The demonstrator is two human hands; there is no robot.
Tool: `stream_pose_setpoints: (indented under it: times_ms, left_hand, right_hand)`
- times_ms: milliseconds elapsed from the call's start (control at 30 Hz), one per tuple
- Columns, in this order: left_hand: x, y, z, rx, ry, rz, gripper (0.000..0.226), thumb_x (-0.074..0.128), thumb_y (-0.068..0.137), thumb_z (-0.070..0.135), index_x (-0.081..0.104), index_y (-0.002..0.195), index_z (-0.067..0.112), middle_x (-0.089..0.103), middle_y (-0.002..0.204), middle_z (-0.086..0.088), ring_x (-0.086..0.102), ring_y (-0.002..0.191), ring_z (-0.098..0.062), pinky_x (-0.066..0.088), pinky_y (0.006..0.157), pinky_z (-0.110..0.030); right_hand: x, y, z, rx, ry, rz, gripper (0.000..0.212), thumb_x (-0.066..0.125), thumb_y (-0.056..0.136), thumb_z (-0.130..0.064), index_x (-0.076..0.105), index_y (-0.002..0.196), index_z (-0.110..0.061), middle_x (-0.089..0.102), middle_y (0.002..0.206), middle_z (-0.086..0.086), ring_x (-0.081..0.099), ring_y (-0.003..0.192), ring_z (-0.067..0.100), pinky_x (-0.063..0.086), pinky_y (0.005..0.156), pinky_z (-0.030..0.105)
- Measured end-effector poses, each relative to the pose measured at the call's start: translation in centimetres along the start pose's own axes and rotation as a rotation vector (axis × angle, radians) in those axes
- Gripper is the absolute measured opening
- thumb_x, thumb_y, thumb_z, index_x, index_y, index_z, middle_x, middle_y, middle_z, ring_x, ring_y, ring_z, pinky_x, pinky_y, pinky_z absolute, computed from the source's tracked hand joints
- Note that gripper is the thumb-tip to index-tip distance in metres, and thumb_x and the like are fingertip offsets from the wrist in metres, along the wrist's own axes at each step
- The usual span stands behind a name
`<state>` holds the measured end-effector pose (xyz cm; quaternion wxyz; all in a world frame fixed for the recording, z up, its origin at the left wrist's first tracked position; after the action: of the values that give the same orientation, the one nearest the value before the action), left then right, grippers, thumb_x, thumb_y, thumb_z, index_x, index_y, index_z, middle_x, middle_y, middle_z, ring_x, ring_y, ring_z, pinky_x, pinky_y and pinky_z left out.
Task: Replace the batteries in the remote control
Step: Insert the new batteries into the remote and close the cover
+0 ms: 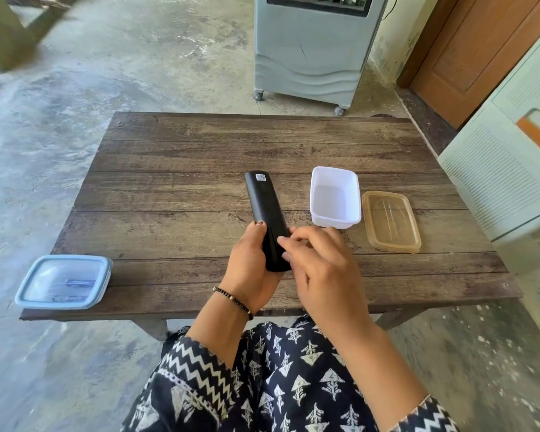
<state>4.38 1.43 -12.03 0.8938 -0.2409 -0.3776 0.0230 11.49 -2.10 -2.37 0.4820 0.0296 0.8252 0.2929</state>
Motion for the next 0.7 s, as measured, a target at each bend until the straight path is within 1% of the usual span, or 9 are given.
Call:
stream_pose_setpoints:
  times_ms: [100,233,300,367,400,467,533,600,700]
  left_hand:
    - [0.2,-0.1,0.4,0.049,0.083,0.020,0.023,0.030,0.098,0.019,0.047,0.085,0.013,0.054,0.074,-0.009,0.053,0.065,-0.019,0.044,0.062,-0.032]
    - [0.4,-0.1,0.6,0.079,0.112,0.005,0.022,0.029,0.097,0.018,0.047,0.086,0.012,0.054,0.078,-0.010,0.054,0.072,-0.020,0.045,0.069,-0.035]
    - [0.3,-0.1,0.8,0.099,0.107,-0.007,0.022,0.029,0.098,0.018,0.047,0.088,0.011,0.053,0.079,-0.010,0.053,0.069,-0.018,0.046,0.062,-0.030]
    - [0.2,-0.2,0.9,0.114,0.109,-0.002,0.023,0.028,0.098,0.017,0.047,0.087,0.012,0.053,0.080,-0.010,0.052,0.066,-0.017,0.045,0.048,-0.021]
    - [0.1,-0.2,0.9,0.115,0.106,-0.002,0.023,0.028,0.099,0.017,0.047,0.088,0.012,0.054,0.081,-0.011,0.053,0.068,-0.017,0.045,0.046,-0.020]
    - [0.3,-0.2,0.7,0.111,0.081,-0.017,0.022,0.027,0.099,0.016,0.047,0.093,0.011,0.055,0.084,-0.013,0.055,0.072,-0.019,0.048,0.049,-0.021]
    - [0.5,-0.2,0.6,0.109,0.061,-0.031,0.021,0.027,0.099,0.016,0.047,0.100,0.009,0.057,0.085,-0.013,0.056,0.075,-0.020,0.052,0.061,-0.026]
    - [0.3,-0.1,0.6,0.115,0.072,-0.017,0.022,0.027,0.100,0.018,0.047,0.102,0.010,0.057,0.086,-0.013,0.054,0.078,-0.021,0.050,0.073,-0.033]
    - [0.2,-0.2,0.5,0.124,0.102,0.005,0.022,0.027,0.100,0.019,0.048,0.102,0.014,0.058,0.087,-0.012,0.054,0.077,-0.021,0.049,0.073,-0.035]
  right_hand:
    - [0.5,-0.2,-0.3,-0.039,-0.064,-0.015,0.026,0.053,0.086,0.000,0.064,0.110,-0.002,0.064,0.106,0.010,0.057,0.098,0.027,0.050,0.081,0.040]
    - [1.0,-0.6,-0.5,-0.032,-0.085,-0.035,0.031,0.045,0.088,-0.003,0.060,0.115,0.000,0.063,0.114,0.013,0.056,0.107,0.028,0.049,0.092,0.037]
    - [1.1,-0.7,-0.4,-0.014,-0.049,-0.050,0.030,0.046,0.088,-0.005,0.060,0.115,-0.001,0.063,0.115,0.013,0.055,0.108,0.028,0.048,0.094,0.035]
    - [1.0,-0.7,-0.2,0.013,-0.014,-0.049,0.030,0.049,0.089,-0.013,0.062,0.113,-0.002,0.063,0.114,0.012,0.056,0.108,0.026,0.046,0.095,0.033]
    - [1.0,-0.7,-0.2,0.030,0.001,-0.045,0.030,0.049,0.089,-0.016,0.063,0.112,-0.002,0.064,0.113,0.012,0.056,0.107,0.026,0.046,0.095,0.032]
    - [0.7,-0.8,0.0,0.079,0.042,-0.028,0.029,0.051,0.088,-0.016,0.064,0.109,-0.002,0.066,0.109,0.012,0.058,0.104,0.025,0.049,0.091,0.032]
    - [0.5,-0.9,0.1,0.134,0.084,-0.011,0.024,0.058,0.086,-0.011,0.066,0.107,-0.003,0.067,0.103,0.009,0.059,0.098,0.023,0.051,0.086,0.030]
    - [0.3,-0.9,0.3,0.196,0.123,0.006,0.021,0.061,0.083,-0.010,0.067,0.103,-0.006,0.067,0.098,0.005,0.060,0.093,0.020,0.052,0.081,0.028]
    - [0.0,-0.9,0.7,0.286,0.183,0.033,0.019,0.065,0.080,-0.008,0.068,0.099,-0.009,0.066,0.091,0.003,0.061,0.085,0.017,0.054,0.072,0.028]
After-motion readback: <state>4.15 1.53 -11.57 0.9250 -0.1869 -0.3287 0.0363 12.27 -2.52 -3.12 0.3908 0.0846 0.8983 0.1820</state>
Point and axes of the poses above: each hand's wrist, its own y-axis towards the middle knuckle, its own x-axis out of the palm, z = x × y, the point moved 10 cm from there along y, towards the middle knuckle
